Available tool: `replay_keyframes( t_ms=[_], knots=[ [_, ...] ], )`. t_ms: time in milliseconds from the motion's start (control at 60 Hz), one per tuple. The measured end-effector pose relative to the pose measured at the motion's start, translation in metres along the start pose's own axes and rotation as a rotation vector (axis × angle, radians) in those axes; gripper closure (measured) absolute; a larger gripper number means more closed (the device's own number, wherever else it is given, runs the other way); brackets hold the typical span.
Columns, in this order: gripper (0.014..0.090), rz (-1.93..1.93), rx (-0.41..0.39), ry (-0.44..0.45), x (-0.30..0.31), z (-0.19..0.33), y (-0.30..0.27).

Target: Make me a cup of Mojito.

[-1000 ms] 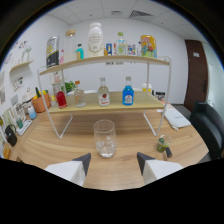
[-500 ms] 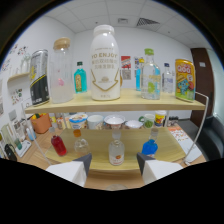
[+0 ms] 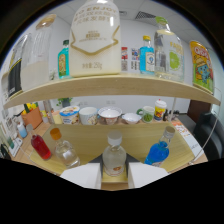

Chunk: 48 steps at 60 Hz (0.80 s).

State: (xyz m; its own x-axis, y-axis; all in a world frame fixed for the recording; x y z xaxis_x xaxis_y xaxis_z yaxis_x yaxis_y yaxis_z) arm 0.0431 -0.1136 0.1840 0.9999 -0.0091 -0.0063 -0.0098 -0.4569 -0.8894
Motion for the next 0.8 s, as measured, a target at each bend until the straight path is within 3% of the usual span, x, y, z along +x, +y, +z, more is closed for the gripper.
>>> replay_keyframes(
  t_ms=[200,417,550,800],
  knots=[
    [0.0705,-0.010,-0.007,-0.016,-0.001,-0.008,0.002],
    [0.0709,0.003,0.047,-0.009,0.015,-0.051,-0.014],
    [0.0711,0.020,0.049,0.035,0.043,-0.077,-0.004],
    [0.0712,-0.053,-0.031,0.157,0.101,-0.088,0.049]
  ],
)
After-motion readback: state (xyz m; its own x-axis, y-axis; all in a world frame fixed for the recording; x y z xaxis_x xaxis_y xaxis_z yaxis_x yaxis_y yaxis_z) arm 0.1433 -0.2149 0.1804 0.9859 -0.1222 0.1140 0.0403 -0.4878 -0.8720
